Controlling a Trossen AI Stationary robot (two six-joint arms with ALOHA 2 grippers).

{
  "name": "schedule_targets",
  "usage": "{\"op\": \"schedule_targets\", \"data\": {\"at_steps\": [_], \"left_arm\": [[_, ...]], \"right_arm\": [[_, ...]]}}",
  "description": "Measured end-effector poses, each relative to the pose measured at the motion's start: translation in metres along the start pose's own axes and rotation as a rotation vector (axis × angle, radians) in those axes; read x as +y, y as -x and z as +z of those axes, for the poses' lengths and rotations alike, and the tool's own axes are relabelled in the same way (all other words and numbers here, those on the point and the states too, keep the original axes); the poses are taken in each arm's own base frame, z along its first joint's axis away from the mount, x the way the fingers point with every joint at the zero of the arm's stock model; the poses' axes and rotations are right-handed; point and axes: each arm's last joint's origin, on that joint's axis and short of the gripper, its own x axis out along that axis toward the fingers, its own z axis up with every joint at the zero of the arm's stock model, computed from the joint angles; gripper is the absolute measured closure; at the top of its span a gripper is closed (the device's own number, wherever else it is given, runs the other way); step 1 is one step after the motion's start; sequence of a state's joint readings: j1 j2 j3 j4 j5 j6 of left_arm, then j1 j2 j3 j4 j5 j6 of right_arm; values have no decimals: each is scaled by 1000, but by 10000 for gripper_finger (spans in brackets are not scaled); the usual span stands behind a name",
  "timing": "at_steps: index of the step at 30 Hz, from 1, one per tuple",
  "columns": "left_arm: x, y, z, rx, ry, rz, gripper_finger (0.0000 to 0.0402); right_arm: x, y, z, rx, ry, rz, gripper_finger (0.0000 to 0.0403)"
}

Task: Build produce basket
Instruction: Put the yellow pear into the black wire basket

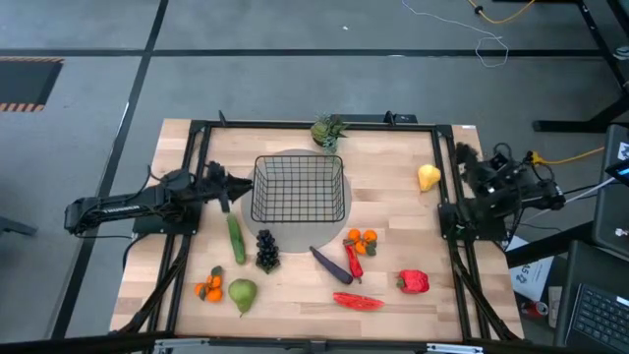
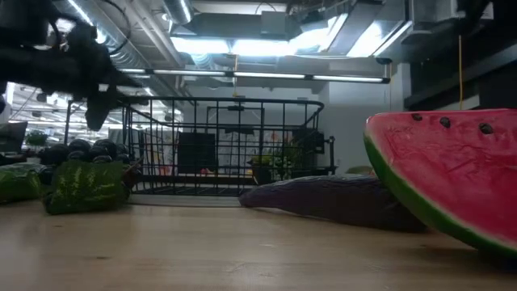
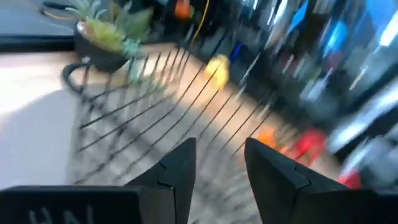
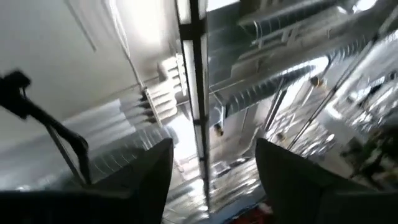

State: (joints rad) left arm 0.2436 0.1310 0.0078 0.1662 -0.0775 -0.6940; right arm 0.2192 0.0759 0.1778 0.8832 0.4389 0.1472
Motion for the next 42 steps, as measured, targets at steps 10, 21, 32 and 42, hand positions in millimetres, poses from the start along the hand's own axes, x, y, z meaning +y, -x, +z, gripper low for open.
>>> {"op": "schedule_targets", "data": {"at_steps": [10, 21, 32, 42], "left_arm": [[-8, 7, 29, -493, 72, 148, 269], [-6, 10, 33, -601, 103, 241, 269], [-7, 10, 33, -605, 105, 242, 269], [-7, 10, 33, -599, 105, 225, 269]], "right_arm": [[20, -74, 20, 296, 657, -1006, 175], [51, -150, 42, 416, 981, -1158, 175], [22, -163, -29, 593, 1265, -1111, 175], [-73, -144, -107, 806, 1083, -1055, 175]]}}
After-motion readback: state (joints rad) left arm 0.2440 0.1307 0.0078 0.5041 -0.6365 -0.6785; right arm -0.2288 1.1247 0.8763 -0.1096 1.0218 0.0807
